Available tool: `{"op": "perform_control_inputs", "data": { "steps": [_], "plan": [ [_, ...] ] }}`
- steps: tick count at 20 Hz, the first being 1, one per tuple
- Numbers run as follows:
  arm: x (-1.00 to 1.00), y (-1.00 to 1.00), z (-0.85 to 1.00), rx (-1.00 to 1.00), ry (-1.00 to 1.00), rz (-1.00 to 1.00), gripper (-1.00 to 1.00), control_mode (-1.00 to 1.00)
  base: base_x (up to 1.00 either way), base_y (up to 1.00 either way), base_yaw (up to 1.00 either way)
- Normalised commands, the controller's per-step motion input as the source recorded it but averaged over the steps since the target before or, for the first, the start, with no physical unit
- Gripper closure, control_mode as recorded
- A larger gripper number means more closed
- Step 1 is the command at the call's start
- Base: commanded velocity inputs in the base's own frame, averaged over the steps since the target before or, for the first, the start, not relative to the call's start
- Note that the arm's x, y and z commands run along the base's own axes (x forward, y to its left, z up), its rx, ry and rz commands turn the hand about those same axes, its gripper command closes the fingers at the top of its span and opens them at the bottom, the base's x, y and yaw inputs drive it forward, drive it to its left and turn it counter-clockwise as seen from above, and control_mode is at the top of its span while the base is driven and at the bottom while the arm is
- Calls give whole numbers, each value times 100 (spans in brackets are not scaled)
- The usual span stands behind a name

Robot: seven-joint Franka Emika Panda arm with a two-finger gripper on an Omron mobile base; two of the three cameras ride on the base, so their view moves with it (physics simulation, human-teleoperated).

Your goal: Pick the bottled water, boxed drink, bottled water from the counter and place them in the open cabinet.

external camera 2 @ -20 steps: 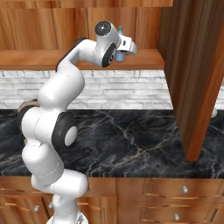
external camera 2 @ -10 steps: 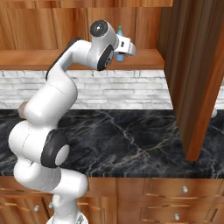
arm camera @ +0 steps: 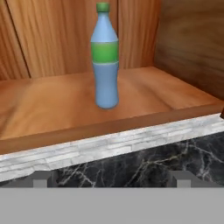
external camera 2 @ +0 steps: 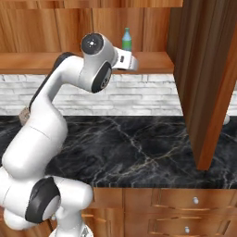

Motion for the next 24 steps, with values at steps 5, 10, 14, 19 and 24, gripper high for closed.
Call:
{"op": "perform_control_inputs", "data": {
  "steps": [5,10,14,19,24],
  "plan": [
    [-80,23,0,0,8,4,-100,-100,0,0,0],
    [-58,37,-18,0,21,1,-100,-100,0,0,0],
    [-52,35,-22,1,24,0,-100,-100,0,0,0],
    [-51,24,-16,0,19,1,-100,-100,0,0,0],
    [-30,2,-4,0,10,0,-100,-100,0,0,0]
  ]
}}
